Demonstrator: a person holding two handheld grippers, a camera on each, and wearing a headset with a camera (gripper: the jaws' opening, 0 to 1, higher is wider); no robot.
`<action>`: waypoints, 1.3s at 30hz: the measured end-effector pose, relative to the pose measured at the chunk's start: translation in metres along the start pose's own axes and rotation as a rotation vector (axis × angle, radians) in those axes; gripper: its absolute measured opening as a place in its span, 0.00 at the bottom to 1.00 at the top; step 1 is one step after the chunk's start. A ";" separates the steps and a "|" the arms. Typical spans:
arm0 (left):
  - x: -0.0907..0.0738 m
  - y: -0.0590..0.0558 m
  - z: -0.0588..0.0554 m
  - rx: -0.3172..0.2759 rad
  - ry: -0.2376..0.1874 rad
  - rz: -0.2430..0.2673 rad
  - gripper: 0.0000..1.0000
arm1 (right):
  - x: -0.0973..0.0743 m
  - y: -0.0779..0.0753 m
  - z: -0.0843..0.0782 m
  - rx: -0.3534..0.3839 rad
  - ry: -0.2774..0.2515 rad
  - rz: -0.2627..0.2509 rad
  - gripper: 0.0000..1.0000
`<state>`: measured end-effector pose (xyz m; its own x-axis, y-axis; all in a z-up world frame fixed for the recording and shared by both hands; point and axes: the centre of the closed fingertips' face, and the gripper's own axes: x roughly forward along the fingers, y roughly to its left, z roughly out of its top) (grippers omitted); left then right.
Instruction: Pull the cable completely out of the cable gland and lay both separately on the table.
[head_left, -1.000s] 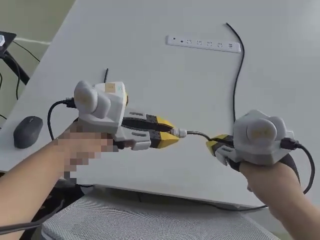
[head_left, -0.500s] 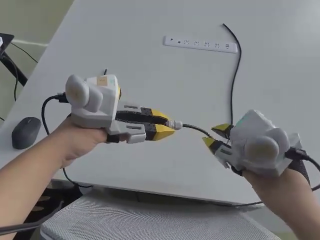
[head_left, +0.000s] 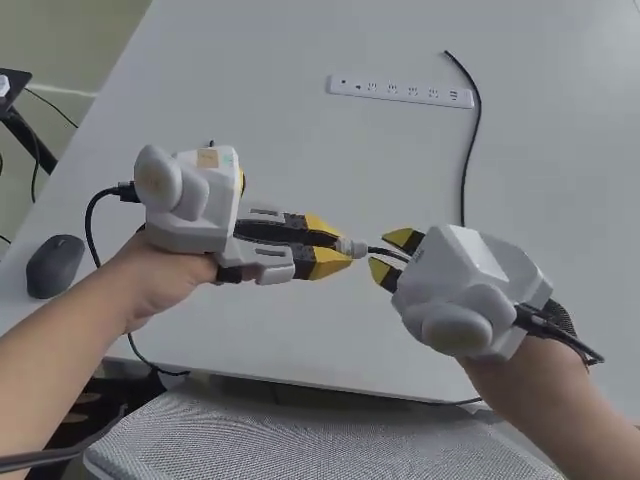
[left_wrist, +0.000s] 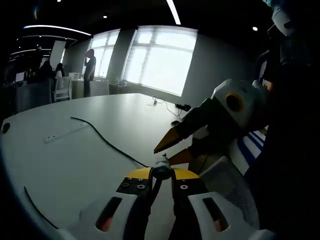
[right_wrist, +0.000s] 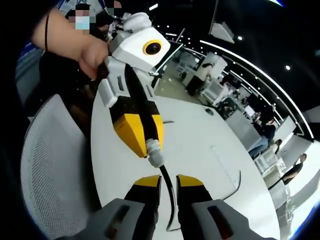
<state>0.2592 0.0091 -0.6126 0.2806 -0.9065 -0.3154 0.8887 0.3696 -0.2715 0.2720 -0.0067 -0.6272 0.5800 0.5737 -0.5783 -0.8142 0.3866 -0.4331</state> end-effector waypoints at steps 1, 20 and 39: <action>0.000 0.000 0.000 -0.001 -0.001 0.000 0.15 | 0.000 0.000 0.001 0.007 -0.001 0.001 0.06; 0.004 0.003 0.003 0.002 -0.019 0.015 0.15 | 0.000 -0.016 -0.019 0.188 0.032 -0.029 0.00; 0.001 0.006 0.003 -0.012 -0.025 0.027 0.15 | 0.005 -0.023 -0.080 0.688 0.022 -0.055 0.00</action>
<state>0.2661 0.0097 -0.6115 0.3133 -0.9010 -0.3002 0.8764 0.3960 -0.2740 0.2956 -0.0702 -0.6751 0.6157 0.5279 -0.5850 -0.6098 0.7894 0.0705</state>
